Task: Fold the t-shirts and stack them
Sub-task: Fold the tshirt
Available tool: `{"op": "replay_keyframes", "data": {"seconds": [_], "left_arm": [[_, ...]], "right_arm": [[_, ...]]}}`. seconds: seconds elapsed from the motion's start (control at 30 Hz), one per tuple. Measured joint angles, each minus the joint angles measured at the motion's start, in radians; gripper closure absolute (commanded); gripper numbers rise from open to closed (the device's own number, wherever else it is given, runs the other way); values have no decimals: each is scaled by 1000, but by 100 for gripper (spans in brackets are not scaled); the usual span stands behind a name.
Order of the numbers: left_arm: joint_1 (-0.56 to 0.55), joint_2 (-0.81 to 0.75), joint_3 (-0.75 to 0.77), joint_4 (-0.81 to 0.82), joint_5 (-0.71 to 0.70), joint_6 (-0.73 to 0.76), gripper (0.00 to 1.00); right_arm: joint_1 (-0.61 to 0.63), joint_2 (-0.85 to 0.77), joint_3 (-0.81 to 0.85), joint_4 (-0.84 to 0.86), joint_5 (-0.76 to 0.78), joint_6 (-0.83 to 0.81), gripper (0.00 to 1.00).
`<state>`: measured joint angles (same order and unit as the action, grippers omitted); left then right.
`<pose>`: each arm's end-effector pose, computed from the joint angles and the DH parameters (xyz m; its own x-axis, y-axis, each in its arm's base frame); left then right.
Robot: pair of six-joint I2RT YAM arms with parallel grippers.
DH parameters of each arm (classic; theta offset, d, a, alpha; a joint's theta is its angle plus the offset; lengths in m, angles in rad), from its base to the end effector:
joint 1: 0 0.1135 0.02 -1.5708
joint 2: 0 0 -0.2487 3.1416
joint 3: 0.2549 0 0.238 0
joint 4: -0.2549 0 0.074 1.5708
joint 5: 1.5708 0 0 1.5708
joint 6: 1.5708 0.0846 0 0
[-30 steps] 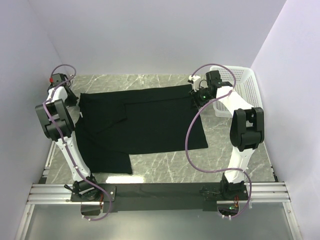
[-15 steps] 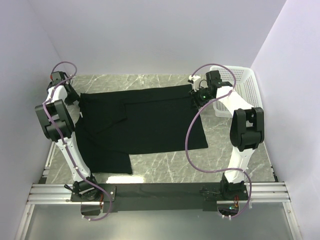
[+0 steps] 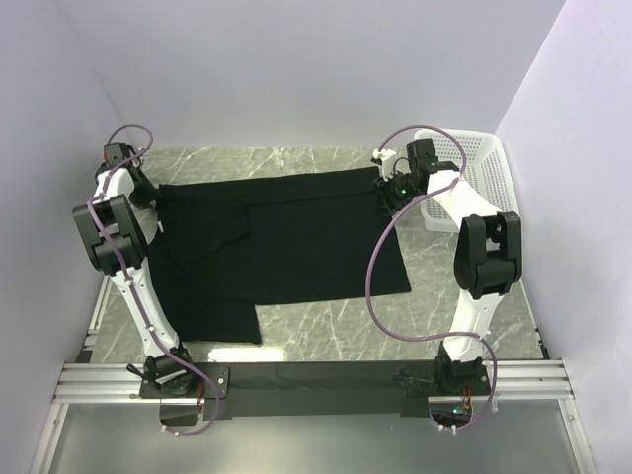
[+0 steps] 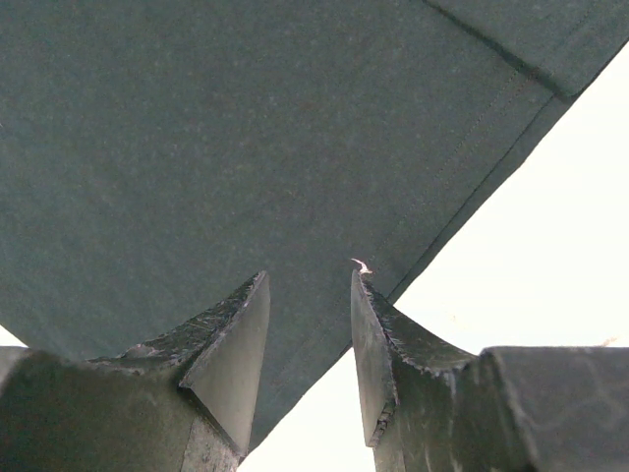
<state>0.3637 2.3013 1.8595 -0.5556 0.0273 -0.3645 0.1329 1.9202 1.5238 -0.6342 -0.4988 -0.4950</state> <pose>0.4736 0.1778 0.1213 -0.6117 -0.6141 -0.4987 -0.5992 0.7713 -0.2148 0.4080 0.0954 0.1864 -0.5769 -0.4980 -0.6475 -0.7208 0.6833 0.1167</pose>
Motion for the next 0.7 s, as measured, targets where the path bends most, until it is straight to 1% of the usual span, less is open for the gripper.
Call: {"op": "replay_keyframes", "data": {"seconds": [0.1,0.2,0.23,0.3,0.33,0.37,0.57,0.7], "left_arm": [[0,0,0,-3,3,0,69],[0,2,1,-4,6,-1,75],[0,2,2,-4,10,-5,81],[0,2,2,-4,19,-15,87],[0,2,2,-4,22,-17,95],[0,2,2,-5,24,-19,99],[-1,2,6,-9,20,-22,100],[-4,2,14,-16,-31,-11,100]], "right_arm": [[0,0,0,0,0,0,54],[0,0,0,0,0,1,54],[0,0,0,0,0,2,54],[0,0,0,0,0,3,54],[0,0,0,0,0,3,54],[0,0,0,0,0,3,54],[-2,0,0,0,-1,4,54],[-5,0,0,0,-7,7,54]]}}
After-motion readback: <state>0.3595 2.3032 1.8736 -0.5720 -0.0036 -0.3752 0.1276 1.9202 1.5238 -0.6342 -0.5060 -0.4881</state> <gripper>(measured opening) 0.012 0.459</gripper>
